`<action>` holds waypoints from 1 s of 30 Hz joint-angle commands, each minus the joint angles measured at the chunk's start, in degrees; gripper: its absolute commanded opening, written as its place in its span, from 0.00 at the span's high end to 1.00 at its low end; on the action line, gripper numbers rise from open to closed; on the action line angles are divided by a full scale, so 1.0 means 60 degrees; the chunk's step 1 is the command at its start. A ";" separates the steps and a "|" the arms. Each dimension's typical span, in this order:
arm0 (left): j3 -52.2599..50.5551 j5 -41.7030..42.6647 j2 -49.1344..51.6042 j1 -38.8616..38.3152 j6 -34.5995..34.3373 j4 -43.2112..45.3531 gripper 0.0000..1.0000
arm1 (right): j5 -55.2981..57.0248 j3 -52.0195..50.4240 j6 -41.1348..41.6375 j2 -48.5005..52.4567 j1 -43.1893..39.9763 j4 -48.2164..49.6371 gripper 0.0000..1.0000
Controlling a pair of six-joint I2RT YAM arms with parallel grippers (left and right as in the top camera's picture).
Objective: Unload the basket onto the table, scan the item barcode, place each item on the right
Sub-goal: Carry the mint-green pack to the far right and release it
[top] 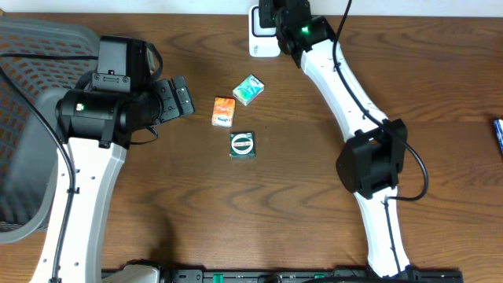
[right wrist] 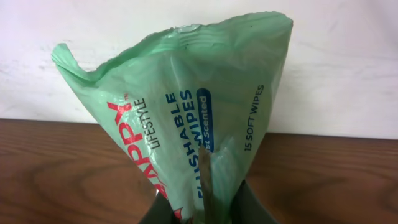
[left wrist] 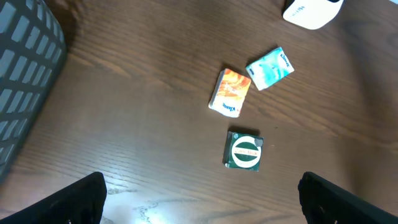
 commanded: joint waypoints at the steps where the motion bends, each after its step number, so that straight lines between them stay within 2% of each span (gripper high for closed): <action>1: 0.0117 -0.0058 0.0004 0.0040 0.0055 -0.0026 0.02 | -0.0087 0.0106 0.0000 0.0849 0.0047 0.0178 0.99; 10: 0.0117 -0.0058 0.0004 0.0040 0.0055 -0.0026 0.02 | -0.0087 0.0109 0.0000 0.1107 0.0062 0.0262 0.99; 30: 0.0117 -0.0058 0.0004 0.0040 0.0055 -0.0026 0.02 | -0.0073 0.0142 -0.0004 -0.0095 -0.0127 0.0310 0.99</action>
